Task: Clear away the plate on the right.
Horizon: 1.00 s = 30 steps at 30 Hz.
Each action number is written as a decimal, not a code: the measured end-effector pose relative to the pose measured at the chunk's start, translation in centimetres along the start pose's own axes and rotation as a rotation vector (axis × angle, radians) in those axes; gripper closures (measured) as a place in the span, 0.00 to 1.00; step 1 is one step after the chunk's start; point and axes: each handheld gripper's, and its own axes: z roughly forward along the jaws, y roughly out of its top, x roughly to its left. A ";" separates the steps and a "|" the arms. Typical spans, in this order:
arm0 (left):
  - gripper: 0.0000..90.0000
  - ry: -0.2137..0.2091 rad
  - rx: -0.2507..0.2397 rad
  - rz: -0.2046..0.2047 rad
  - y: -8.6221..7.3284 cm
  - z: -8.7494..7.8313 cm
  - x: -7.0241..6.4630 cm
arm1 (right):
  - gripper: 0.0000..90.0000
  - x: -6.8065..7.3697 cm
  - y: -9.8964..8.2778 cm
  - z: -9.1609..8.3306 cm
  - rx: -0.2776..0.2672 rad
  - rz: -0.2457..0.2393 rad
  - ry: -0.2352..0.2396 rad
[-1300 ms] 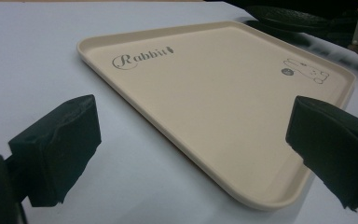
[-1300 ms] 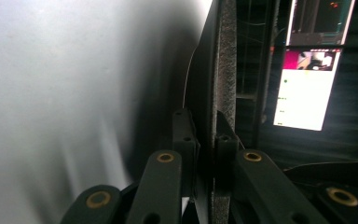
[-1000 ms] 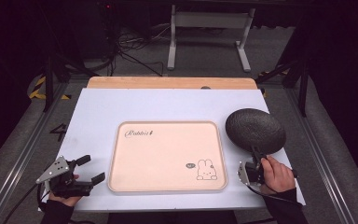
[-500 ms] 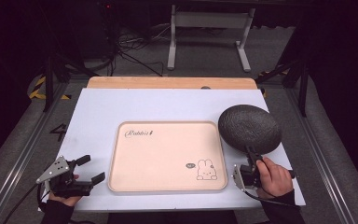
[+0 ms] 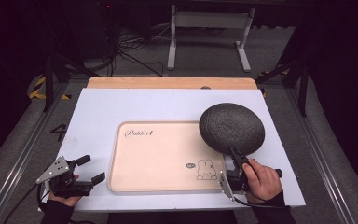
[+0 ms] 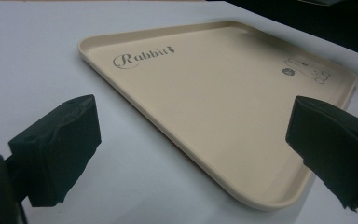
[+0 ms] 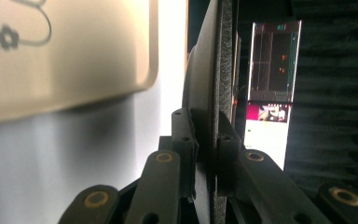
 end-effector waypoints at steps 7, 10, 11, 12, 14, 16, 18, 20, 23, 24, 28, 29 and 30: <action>0.04 -0.004 0.002 0.000 0.0 0.0 0.0 | 0.93 -0.2 1.3 -0.1 -0.041 -0.006 -0.001; 0.04 -0.003 0.002 0.002 0.0 0.0 0.0 | 0.93 -0.3 2.1 0.0 -0.067 -0.010 0.000; 0.04 -0.003 0.001 0.000 0.0 -0.1 -0.1 | 0.93 -0.3 2.1 0.0 -0.067 -0.010 0.000; 0.04 -0.003 0.001 0.001 0.0 -0.1 -0.1 | 0.93 -0.3 2.4 0.0 -0.069 -0.009 0.004; 0.04 -0.001 -0.001 0.000 -0.1 -0.1 -0.1 | 0.93 -0.4 2.8 0.0 -0.090 -0.015 -0.002; 0.04 0.002 -0.002 0.004 -0.1 -0.1 -0.1 | 0.93 -0.5 3.3 0.1 -0.108 -0.019 -0.002; 0.04 0.002 -0.003 0.001 -0.1 -0.1 -0.1 | 0.93 -0.6 3.8 0.1 -0.125 -0.022 -0.003; 0.04 0.003 0.002 -0.003 -0.1 -0.1 -0.1 | 0.93 -0.6 4.4 0.1 -0.144 -0.026 -0.005; 0.04 0.004 0.007 -0.003 0.0 0.0 0.0 | 0.93 -0.7 5.0 0.0 -0.172 -0.024 -0.004; 0.04 0.004 0.009 -0.008 0.0 0.0 0.0 | 0.93 -0.7 5.3 -0.1 -0.180 -0.027 -0.003; 0.04 0.001 0.007 -0.003 0.0 0.0 0.0 | 0.93 -0.8 6.1 -0.3 -0.215 -0.029 0.003; 0.04 0.002 0.006 -0.001 0.0 0.0 0.0 | 0.93 -0.8 6.3 -0.3 -0.223 -0.035 0.001; 0.04 0.001 0.008 0.000 0.0 0.0 0.0 | 0.93 -0.8 6.6 -0.3 -0.230 -0.038 0.002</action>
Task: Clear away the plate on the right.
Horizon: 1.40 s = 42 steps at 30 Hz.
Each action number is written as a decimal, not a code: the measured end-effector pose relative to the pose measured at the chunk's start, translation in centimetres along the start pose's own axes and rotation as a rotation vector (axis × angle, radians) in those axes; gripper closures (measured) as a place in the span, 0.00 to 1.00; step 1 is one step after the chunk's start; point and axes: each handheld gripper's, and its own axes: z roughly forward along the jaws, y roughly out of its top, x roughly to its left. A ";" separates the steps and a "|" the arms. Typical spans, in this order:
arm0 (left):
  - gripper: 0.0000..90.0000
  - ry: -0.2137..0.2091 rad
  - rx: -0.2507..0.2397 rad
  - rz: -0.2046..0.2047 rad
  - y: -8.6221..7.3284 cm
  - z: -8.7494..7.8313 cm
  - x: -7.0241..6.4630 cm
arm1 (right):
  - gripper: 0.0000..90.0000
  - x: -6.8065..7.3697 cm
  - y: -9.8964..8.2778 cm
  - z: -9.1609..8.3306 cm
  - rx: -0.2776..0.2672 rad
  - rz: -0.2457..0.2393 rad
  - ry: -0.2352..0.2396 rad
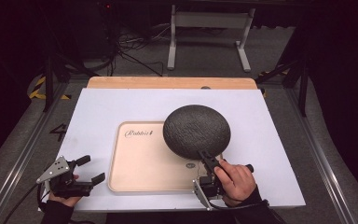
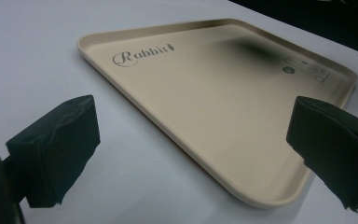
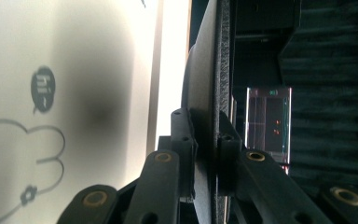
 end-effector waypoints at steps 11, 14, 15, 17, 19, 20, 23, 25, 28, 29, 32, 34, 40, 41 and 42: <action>0.04 -0.001 0.003 -0.002 0.0 0.0 0.0 | 0.92 0.1 1.9 0.6 -0.069 -0.008 0.020; 0.04 -0.001 0.003 -0.002 0.0 0.0 0.0 | 0.92 0.3 2.3 0.8 -0.076 -0.011 0.029; 0.04 -0.001 0.004 -0.001 0.0 0.0 0.0 | 0.92 0.4 2.4 0.8 -0.084 -0.006 0.031; 0.04 -0.001 0.004 -0.001 0.0 0.0 0.0 | 0.92 0.5 2.7 1.0 -0.095 -0.011 0.042; 0.04 -0.002 0.003 -0.002 0.0 0.0 0.0 | 0.92 0.7 3.0 1.2 -0.108 -0.012 0.049; 0.04 -0.002 0.003 -0.001 0.0 0.0 0.0 | 0.92 0.8 3.1 1.3 -0.111 -0.010 0.054; 0.04 -0.002 0.003 -0.001 0.0 0.0 0.0 | 0.92 1.2 3.5 1.6 -0.122 -0.008 0.076; 0.04 -0.002 0.002 -0.001 0.0 0.0 0.0 | 0.92 1.4 3.6 1.8 -0.128 -0.008 0.085; 0.04 -0.001 0.003 -0.001 0.0 0.0 0.0 | 0.92 1.7 3.8 2.0 -0.128 -0.005 0.098; 0.04 -0.001 0.003 -0.001 0.0 0.1 0.0 | 0.92 1.8 3.8 2.1 -0.131 -0.007 0.101; 0.04 -0.001 0.003 -0.001 0.0 0.1 0.0 | 0.92 2.0 4.0 2.2 -0.135 -0.005 0.111; 0.04 -0.002 0.003 -0.002 0.0 0.1 0.0 | 0.92 2.2 4.1 2.4 -0.135 -0.008 0.119; 0.04 -0.002 0.003 -0.001 0.0 0.0 0.0 | 0.91 2.6 4.4 2.8 -0.146 -0.009 0.138; 0.04 -0.002 0.003 -0.001 0.0 0.0 0.0 | 0.91 2.6 4.5 2.9 -0.150 -0.006 0.141; 0.04 -0.002 0.003 -0.001 0.0 0.0 0.0 | 0.91 2.7 4.5 2.9 -0.152 -0.009 0.144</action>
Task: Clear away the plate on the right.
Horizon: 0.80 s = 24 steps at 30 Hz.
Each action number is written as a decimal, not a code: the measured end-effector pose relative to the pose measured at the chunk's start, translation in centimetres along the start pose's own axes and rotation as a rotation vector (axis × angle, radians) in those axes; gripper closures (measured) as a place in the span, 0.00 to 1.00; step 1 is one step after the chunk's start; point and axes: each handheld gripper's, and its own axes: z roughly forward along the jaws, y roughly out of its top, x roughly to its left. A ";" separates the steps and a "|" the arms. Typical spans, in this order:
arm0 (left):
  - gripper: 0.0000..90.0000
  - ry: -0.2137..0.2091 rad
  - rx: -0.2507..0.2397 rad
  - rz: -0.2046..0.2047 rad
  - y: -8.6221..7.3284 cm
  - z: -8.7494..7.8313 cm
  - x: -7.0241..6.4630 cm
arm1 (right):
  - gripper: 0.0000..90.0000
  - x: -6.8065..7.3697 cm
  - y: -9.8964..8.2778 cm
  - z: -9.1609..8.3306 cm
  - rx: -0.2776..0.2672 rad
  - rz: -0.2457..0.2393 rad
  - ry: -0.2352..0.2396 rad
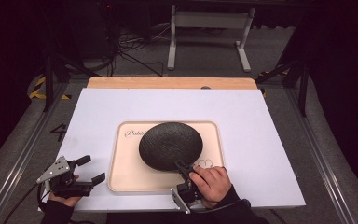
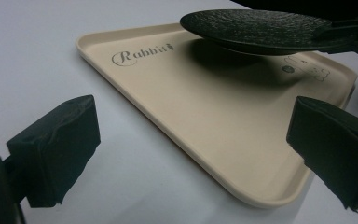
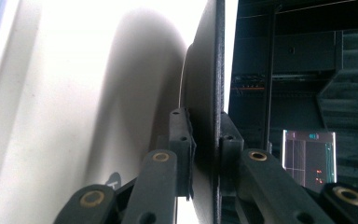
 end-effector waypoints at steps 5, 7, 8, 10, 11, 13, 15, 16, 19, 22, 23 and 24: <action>0.04 0.000 0.000 0.000 0.0 0.0 0.0 | 0.91 0.3 0.2 0.4 -0.003 -0.007 0.014; 0.04 -0.001 -0.001 0.001 0.0 0.0 0.0 | 0.91 0.4 0.2 0.6 -0.004 -0.011 0.021; 0.04 -0.001 -0.001 0.002 0.0 0.0 0.0 | 0.91 0.4 0.2 0.8 -0.005 -0.011 0.024; 0.04 -0.001 0.000 0.005 0.0 0.0 0.0 | 0.91 0.5 0.2 0.9 -0.004 -0.013 0.029; 0.04 -0.002 0.000 0.003 0.0 0.0 0.0 | 0.91 0.5 0.2 1.0 0.000 -0.017 0.032; 0.04 -0.001 -0.001 0.005 0.0 0.0 0.0 | 0.91 0.6 0.2 1.2 0.001 -0.021 0.035; 0.04 -0.006 0.000 0.005 0.0 0.0 0.0 | 0.91 0.7 0.1 1.3 0.000 -0.019 0.034; 0.04 -0.005 0.000 0.004 0.0 0.0 0.0 | 0.91 0.7 0.1 1.3 0.000 -0.018 0.034; 0.04 -0.004 -0.001 0.002 0.0 0.0 0.0 | 0.91 0.7 0.0 1.4 0.000 -0.015 0.032; 0.04 -0.006 -0.001 0.003 0.0 0.0 0.0 | 0.91 0.7 -0.2 1.6 -0.003 -0.014 0.041; 0.04 -0.005 -0.002 0.003 0.0 0.0 0.0 | 0.92 0.7 -0.3 1.6 -0.005 -0.012 0.044; 0.04 -0.006 -0.002 0.003 0.0 0.0 0.0 | 0.92 0.8 -0.3 1.6 -0.004 -0.010 0.049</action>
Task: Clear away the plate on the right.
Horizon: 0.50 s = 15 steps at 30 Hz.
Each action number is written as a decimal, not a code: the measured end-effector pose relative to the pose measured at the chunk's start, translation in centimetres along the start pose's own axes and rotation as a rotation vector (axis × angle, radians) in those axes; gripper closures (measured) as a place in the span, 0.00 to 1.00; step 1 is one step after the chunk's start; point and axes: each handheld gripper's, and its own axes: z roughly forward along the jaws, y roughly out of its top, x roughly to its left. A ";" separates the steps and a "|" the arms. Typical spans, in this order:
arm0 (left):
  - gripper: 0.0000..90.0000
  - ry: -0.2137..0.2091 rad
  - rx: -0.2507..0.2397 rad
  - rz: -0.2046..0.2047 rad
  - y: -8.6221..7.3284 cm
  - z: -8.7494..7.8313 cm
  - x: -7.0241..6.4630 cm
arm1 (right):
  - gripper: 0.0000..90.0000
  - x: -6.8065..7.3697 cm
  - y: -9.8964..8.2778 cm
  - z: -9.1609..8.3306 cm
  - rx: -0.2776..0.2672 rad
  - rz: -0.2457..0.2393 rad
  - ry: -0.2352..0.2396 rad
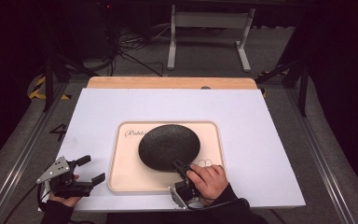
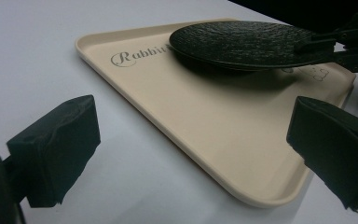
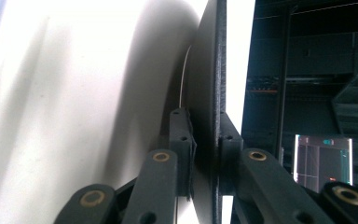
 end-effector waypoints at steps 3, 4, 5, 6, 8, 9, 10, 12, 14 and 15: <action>0.04 0.001 0.000 0.000 0.0 0.0 0.0 | 0.94 0.2 -0.1 0.1 -0.001 -0.007 0.012; 0.04 0.001 0.000 0.001 0.0 0.0 0.0 | 0.95 0.3 -0.1 0.0 0.004 -0.010 0.023; 0.04 0.001 0.000 0.001 0.0 0.0 0.0 | 0.95 0.5 -0.2 0.0 0.003 -0.013 0.023; 0.04 0.001 0.000 0.000 0.0 0.0 0.0 | 0.95 0.6 -0.2 0.0 0.004 -0.009 0.026; 0.04 0.001 0.000 0.000 0.0 0.0 0.0 | 0.94 0.6 -0.3 0.0 0.005 -0.002 0.042; 0.04 0.000 0.000 0.000 0.0 0.0 0.0 | 0.94 0.7 -0.4 0.0 0.008 -0.007 0.042; 0.04 0.000 -0.001 0.000 0.0 0.0 0.0 | 0.93 0.7 -0.4 0.0 0.010 -0.011 0.046; 0.04 0.002 -0.002 -0.001 0.0 0.0 0.0 | 0.91 0.8 -0.5 0.0 0.013 -0.004 0.056; 0.04 0.001 -0.003 -0.001 0.0 0.0 0.0 | 0.88 0.9 -0.6 0.0 0.016 0.003 0.075; 0.04 0.001 -0.003 -0.001 0.0 0.0 0.0 | 0.88 0.9 -0.6 0.0 0.016 0.003 0.075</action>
